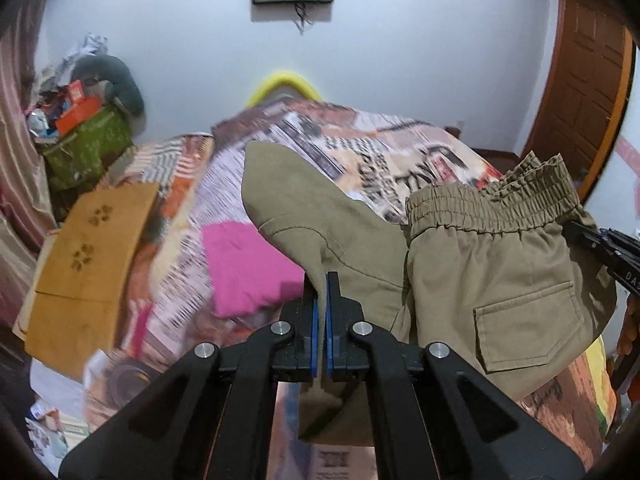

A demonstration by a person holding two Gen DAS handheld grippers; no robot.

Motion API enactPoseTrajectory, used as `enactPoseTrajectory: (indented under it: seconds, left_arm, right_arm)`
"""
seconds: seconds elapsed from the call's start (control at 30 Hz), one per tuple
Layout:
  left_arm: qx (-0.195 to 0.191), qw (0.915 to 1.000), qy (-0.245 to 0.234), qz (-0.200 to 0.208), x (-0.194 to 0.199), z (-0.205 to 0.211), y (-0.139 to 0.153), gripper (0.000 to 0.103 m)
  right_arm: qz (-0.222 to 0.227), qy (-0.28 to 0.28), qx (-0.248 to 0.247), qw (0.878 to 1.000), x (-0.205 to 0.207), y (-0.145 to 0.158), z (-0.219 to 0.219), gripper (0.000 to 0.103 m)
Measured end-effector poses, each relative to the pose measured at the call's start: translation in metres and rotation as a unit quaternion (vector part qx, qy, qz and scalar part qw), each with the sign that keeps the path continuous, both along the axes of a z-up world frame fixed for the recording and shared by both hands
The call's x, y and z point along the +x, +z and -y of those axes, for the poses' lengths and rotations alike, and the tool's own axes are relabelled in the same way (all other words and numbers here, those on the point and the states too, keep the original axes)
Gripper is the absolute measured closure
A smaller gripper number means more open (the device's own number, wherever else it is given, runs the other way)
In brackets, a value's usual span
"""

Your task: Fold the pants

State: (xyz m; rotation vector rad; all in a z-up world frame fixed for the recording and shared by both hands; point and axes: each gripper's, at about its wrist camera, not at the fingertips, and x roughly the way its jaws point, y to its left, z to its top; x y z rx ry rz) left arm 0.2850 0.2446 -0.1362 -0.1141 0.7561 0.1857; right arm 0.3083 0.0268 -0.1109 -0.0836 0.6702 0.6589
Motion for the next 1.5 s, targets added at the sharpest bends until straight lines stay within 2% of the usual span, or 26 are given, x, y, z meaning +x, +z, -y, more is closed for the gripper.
enactPoseTrajectory:
  seconds: [0.17,0.4,0.6,0.77,0.9,0.97,1.07,1.17,1.27,1.33,1.4,1.5]
  left_arm:
    - [0.022,0.9994,0.024,0.013,0.014,-0.036,0.013,0.101]
    - [0.007,0.9983,0.056,0.019,0.039,-0.088,0.0,0.101]
    - [-0.015,0.9974,0.071,-0.006,0.064,-0.127,-0.042,0.101]
    - [-0.046,0.9949,0.084,-0.033,0.08,-0.15,-0.086,0.101]
    - [-0.068,0.9909,0.093,-0.069,0.094,-0.163,-0.126,0.101]
    - [-0.059,0.988,0.104,-0.098,0.099,-0.165,-0.144,0.101]
    - [-0.065,0.9837,0.108,-0.128,0.102,-0.168,-0.158,0.098]
    - [-0.07,0.9804,0.12,-0.14,0.1,-0.169,-0.161,0.096]
    - [-0.059,0.9788,0.126,-0.15,0.095,-0.165,-0.155,0.089]
    - [-0.041,0.9797,0.119,-0.156,0.09,-0.157,-0.148,0.074]
    - [-0.021,0.9823,0.109,-0.15,0.083,-0.146,-0.133,0.066]
    - [0.0,0.9872,0.095,-0.128,0.07,-0.13,-0.101,0.054]
  right_arm:
    - [0.001,0.01,0.006,1.0,0.024,0.002,-0.042,0.095]
    - [0.009,0.022,0.004,1.0,0.049,0.001,-0.092,0.095]
    - [0.002,0.029,-0.012,1.0,0.071,-0.022,-0.125,0.095]
    - [-0.018,0.035,-0.039,0.998,0.089,-0.06,-0.149,0.095]
    - [-0.032,0.035,-0.076,0.996,0.096,-0.095,-0.161,0.095]
    - [-0.037,0.026,-0.091,0.995,0.097,-0.11,-0.162,0.094]
    - [-0.043,0.019,-0.084,0.995,0.099,-0.113,-0.153,0.091]
    - [-0.049,0.021,-0.102,0.993,0.098,-0.11,-0.152,0.084]
    - [-0.063,0.024,-0.12,0.991,0.093,-0.103,-0.148,0.078]
    - [-0.068,0.023,-0.121,0.99,0.091,-0.1,-0.145,0.062]
    - [-0.06,0.023,-0.114,0.991,0.083,-0.088,-0.139,0.055]
    - [-0.049,0.024,-0.101,0.993,0.072,-0.065,-0.129,0.054]
